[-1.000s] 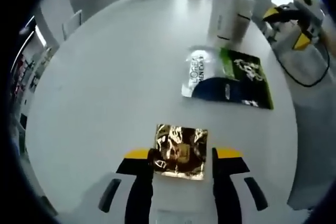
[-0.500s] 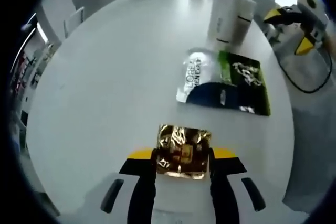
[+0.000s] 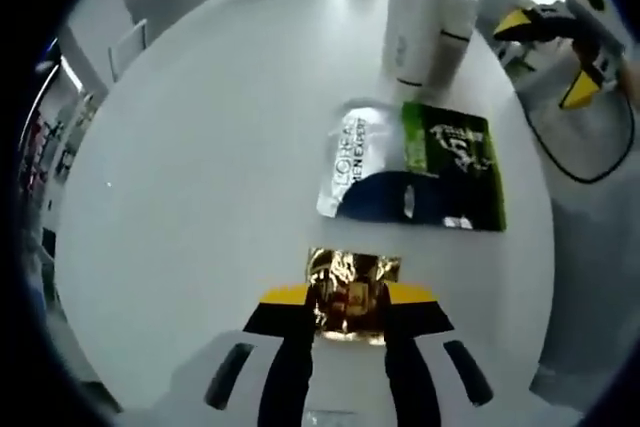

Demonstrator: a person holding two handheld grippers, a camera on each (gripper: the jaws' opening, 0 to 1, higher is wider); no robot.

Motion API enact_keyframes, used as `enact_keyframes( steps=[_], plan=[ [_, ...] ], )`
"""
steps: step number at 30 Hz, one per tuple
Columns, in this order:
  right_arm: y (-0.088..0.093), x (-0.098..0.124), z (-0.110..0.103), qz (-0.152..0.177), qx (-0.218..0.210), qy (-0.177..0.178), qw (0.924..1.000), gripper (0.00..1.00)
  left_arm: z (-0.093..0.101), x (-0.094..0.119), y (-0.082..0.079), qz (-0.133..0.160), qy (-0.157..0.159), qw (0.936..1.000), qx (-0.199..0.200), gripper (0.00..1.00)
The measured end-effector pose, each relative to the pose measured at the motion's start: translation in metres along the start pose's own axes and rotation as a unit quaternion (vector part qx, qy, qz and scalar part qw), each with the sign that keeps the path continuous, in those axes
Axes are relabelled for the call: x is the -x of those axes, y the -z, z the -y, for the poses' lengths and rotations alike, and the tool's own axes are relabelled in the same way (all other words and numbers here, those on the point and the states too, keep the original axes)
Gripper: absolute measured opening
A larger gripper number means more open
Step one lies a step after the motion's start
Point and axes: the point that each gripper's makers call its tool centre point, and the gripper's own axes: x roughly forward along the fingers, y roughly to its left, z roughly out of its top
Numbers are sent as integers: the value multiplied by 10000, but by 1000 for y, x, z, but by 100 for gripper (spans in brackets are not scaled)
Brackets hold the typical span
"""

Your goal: Arrange the skincare products in the storage area until every visible bottle or jar stands upright without overlapping.

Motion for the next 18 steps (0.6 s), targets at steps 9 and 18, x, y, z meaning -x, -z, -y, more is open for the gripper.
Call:
enact_keyframes(
  steps=[9,18],
  plan=[
    [2,0,-4,-73,20,-62,10000,51,2,-4,13,-240,140,9995,-151,39],
    [3,-1,-4,-70,-54,-110,9999,52,2,-6,14,-250,146,9995,-122,40]
  ],
)
